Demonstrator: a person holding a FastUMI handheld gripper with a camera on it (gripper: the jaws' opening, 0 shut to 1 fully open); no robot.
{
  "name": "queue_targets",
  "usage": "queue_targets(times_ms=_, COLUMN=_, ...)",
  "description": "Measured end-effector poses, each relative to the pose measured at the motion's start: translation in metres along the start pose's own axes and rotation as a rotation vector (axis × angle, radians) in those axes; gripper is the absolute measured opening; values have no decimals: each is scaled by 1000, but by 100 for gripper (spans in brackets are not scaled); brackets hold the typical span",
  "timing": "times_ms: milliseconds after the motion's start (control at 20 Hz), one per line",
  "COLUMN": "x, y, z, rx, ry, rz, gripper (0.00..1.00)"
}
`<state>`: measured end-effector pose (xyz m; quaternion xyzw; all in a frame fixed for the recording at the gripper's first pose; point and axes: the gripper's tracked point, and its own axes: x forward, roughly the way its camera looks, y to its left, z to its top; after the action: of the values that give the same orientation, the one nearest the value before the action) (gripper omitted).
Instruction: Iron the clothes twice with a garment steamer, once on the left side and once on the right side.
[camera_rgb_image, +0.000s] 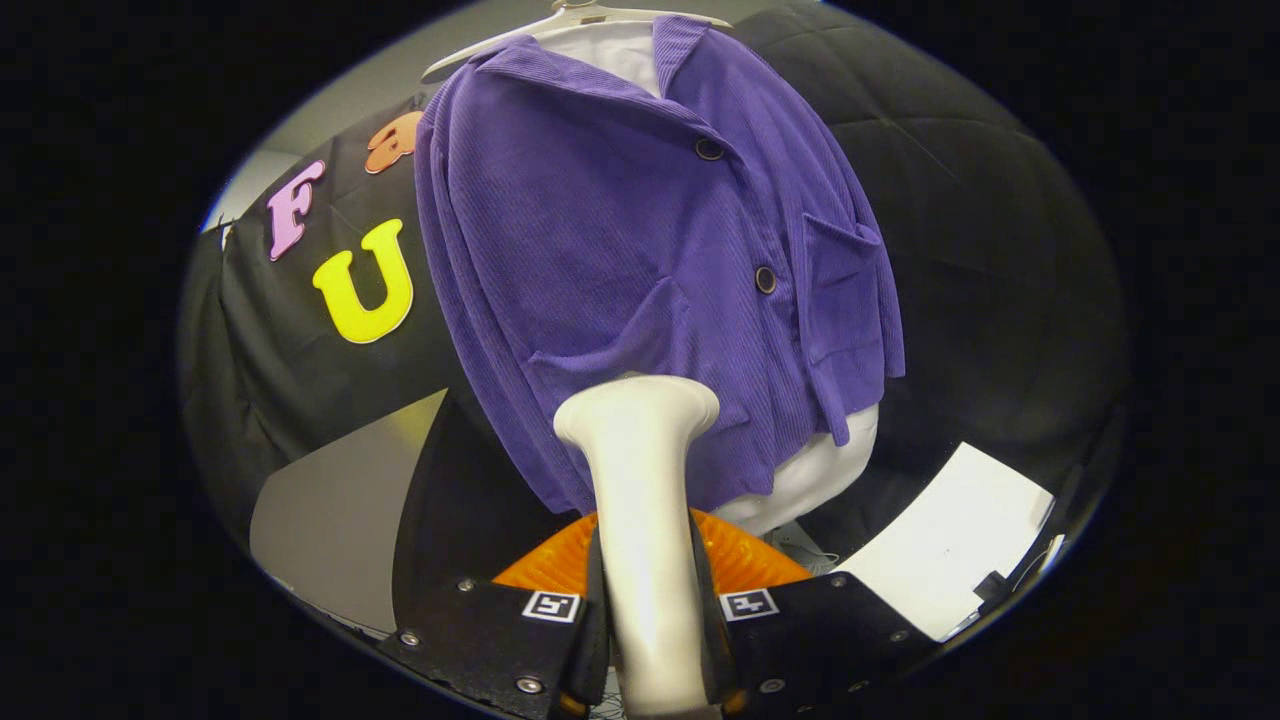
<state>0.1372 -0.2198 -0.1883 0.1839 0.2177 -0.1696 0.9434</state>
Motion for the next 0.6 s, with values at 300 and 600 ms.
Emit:
queue_targets(times_ms=300, x=2, y=-1, z=-12, rx=34, ry=1, rz=-46, gripper=37)
queue_targets(times_ms=600, x=-2, y=-10, z=-47, rx=12, ry=71, rz=-116, gripper=37)
